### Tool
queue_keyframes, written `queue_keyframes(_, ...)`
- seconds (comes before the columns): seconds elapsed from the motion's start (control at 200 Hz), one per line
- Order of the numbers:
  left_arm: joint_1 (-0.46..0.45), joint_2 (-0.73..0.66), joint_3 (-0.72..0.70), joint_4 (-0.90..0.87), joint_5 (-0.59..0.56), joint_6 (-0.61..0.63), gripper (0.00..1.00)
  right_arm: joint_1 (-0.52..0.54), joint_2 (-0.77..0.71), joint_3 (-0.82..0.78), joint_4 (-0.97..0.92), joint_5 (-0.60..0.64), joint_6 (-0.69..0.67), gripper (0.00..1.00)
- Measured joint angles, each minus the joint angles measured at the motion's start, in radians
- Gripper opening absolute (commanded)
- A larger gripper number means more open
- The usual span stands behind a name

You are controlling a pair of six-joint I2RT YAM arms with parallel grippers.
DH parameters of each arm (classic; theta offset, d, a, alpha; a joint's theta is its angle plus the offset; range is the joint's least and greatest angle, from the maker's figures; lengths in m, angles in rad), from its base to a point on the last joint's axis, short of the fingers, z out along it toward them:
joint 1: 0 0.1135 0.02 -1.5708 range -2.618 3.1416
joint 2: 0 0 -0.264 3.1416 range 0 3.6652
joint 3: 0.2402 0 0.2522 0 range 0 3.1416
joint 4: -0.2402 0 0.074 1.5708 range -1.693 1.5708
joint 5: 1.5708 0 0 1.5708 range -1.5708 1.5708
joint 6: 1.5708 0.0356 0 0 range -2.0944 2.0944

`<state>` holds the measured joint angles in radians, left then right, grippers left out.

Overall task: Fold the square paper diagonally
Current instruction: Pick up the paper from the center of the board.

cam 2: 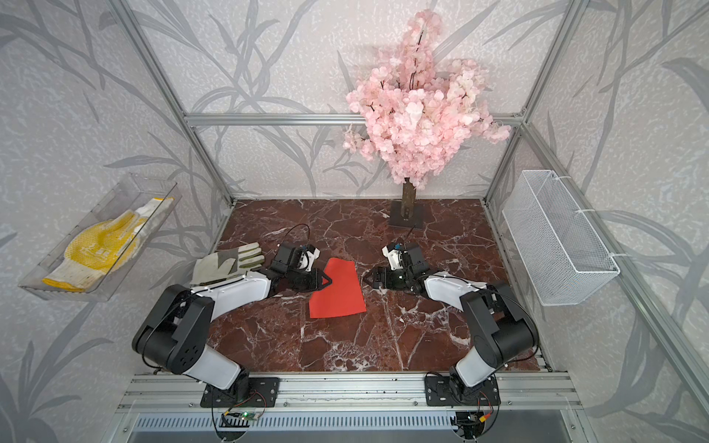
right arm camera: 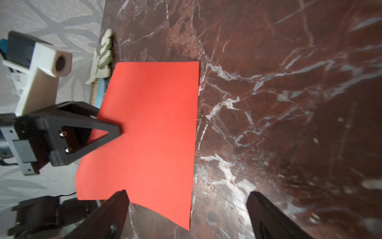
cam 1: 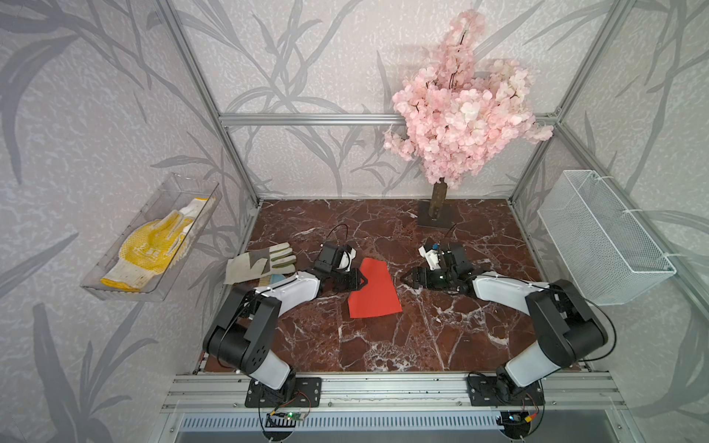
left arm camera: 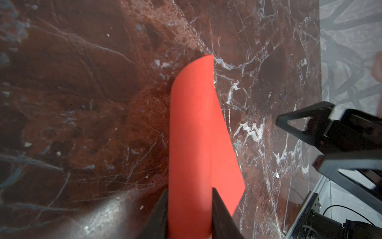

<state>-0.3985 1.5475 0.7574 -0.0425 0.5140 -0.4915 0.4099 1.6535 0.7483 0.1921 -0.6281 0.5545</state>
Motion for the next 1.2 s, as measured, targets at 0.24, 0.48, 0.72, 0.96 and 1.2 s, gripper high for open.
queue_keyframes(0.24,-0.018,-0.07,-0.049,0.044,0.011,-0.043,0.3,0.003,0.286,0.061,0.394,-0.156,0.271,0.84)
queue_keyframes(0.48,-0.028,-0.101,-0.086,0.088,0.012,-0.083,0.3,0.008,0.421,0.122,0.608,-0.192,0.426,0.81)
queue_keyframes(0.72,-0.031,-0.101,-0.098,0.124,0.014,-0.111,0.3,0.02,0.482,0.177,0.68,-0.213,0.492,0.8)
queue_keyframes(0.96,-0.032,-0.101,-0.1,0.145,0.007,-0.131,0.3,0.032,0.512,0.19,0.722,-0.219,0.521,0.61)
queue_keyframes(1.2,-0.032,-0.097,-0.104,0.144,-0.034,-0.141,0.32,0.028,0.493,0.135,0.705,-0.203,0.502,0.26)
